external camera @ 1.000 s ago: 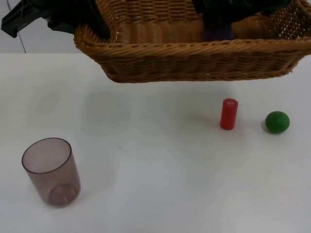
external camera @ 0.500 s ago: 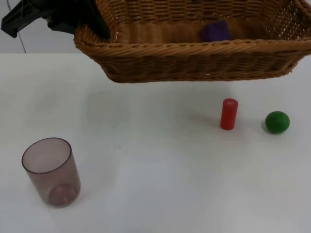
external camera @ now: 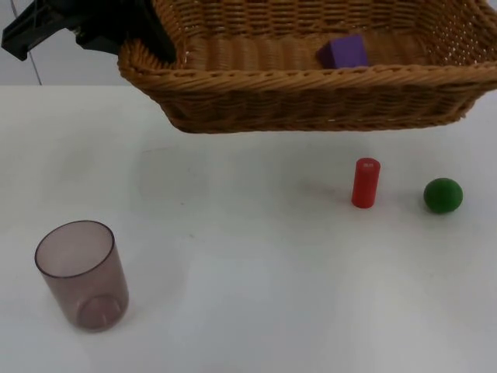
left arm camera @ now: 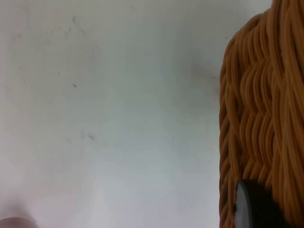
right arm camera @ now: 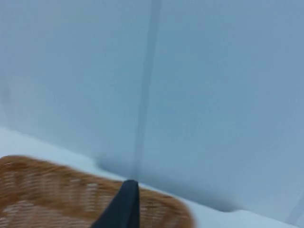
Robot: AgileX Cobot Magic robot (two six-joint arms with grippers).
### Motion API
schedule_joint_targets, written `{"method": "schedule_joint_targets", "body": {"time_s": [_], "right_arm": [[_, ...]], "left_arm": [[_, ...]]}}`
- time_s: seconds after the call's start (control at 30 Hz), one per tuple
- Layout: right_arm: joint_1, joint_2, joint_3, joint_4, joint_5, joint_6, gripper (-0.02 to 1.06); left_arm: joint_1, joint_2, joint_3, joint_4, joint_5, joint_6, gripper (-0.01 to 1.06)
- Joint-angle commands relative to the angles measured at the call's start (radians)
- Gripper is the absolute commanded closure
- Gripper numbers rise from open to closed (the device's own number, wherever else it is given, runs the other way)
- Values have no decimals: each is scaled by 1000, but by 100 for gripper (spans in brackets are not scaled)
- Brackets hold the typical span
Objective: Pick up the basket with the left hand and place the triangular block into the basket with the right hand.
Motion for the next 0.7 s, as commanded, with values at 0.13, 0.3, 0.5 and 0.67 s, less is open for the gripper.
{"method": "schedule_joint_targets", "body": {"time_s": [0.13,0.3,0.5,0.67], "right_arm": [[-41,-89,0,-86,112,63,-1],[-167,-139,30,72,48,-47,-1],[-452,-139,129,461,-23,-337,-1],[-688,-125,194,878,-60,-669,-1]], "left_arm": [[-6,-7,-2,-30,-24,-4,105],[-6,-7,-2,-30,-20,13,105],[-6,-7,-2,-30,-4,26,105],[-6,-7,-2,-26,2,30,105]]}}
